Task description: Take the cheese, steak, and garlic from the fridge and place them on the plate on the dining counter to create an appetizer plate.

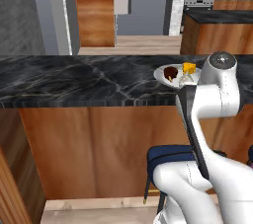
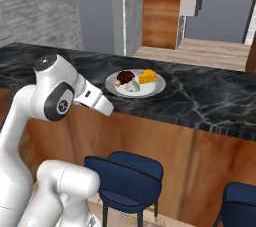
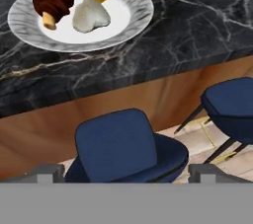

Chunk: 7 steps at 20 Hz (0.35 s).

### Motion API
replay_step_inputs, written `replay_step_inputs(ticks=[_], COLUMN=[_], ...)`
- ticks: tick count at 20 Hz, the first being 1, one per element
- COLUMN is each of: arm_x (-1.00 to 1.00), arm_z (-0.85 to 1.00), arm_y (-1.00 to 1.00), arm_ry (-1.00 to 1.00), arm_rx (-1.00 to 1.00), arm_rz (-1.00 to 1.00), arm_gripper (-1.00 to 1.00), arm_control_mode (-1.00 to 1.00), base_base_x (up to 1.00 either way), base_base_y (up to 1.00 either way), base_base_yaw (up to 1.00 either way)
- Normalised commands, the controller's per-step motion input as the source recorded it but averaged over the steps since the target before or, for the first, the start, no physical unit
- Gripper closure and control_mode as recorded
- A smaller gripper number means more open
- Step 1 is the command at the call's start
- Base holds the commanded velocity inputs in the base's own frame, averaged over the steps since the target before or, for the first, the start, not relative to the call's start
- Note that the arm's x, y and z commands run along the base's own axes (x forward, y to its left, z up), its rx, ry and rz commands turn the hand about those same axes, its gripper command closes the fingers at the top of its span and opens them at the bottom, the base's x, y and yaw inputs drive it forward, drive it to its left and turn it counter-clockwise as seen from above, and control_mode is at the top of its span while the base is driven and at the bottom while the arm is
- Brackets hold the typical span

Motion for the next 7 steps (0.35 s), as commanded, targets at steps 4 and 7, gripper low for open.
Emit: replay_step_inputs(ticks=[4, 7], arm_x=[-0.29, -0.06], arm_z=[-0.31, -0.14], arm_y=[0.0, 0.0], arm_ry=[0.2, 0.14], arm_rx=[0.02, 0.0], arm_rz=[0.0, 0.0], arm_gripper=[-1.0, -1.0], arm_control_mode=[-1.0, -1.0], base_base_x=[0.0, 0.0], base_base_y=[0.0, 0.0], base_base_yaw=[0.0, 0.0])
